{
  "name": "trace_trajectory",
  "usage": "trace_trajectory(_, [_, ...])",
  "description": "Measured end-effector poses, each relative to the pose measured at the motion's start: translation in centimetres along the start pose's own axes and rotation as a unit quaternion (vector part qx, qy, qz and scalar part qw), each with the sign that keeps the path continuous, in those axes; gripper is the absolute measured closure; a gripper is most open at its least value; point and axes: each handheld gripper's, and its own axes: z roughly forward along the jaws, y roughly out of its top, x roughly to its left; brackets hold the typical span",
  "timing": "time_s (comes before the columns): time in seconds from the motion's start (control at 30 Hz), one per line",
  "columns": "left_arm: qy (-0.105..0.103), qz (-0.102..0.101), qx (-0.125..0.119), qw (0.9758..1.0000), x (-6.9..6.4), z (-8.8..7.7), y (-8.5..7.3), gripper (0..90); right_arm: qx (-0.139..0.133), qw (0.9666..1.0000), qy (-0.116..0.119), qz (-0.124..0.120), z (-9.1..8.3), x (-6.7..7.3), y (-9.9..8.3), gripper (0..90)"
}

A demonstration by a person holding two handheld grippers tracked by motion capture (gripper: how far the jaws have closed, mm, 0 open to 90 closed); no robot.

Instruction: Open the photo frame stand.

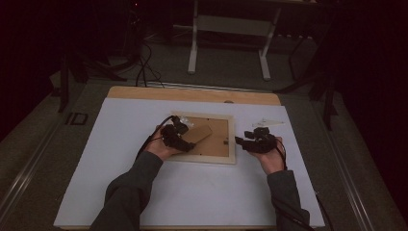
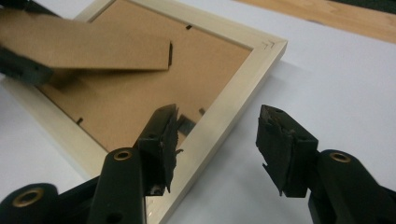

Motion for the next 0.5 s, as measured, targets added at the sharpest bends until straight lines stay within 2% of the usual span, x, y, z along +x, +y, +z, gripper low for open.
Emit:
trace_trajectory(0.1, [0.006,0.005,-0.005,1.0,-0.3,-0.2,0.1,36.0,-0.002,1.0,0.001,0.001,0.0,-0.2,0.4,47.9])
trace_trajectory(0.2, [0.022,0.014,-0.013,0.9996,-0.9,-0.5,0.0,35.9,-0.004,1.0,0.004,0.004,0.0,-0.5,1.1,48.1])
trace_trajectory(0.33, [0.031,0.02,-0.018,0.9992,-1.3,-0.7,-0.2,35.9,-0.007,0.9998,0.015,0.014,0.0,-0.9,1.5,48.6])
trace_trajectory(0.5, [0.044,0.03,-0.028,0.9982,-1.9,-1.1,-0.3,35.9,-0.006,0.9996,0.018,0.019,0.1,-1.3,1.9,48.9])
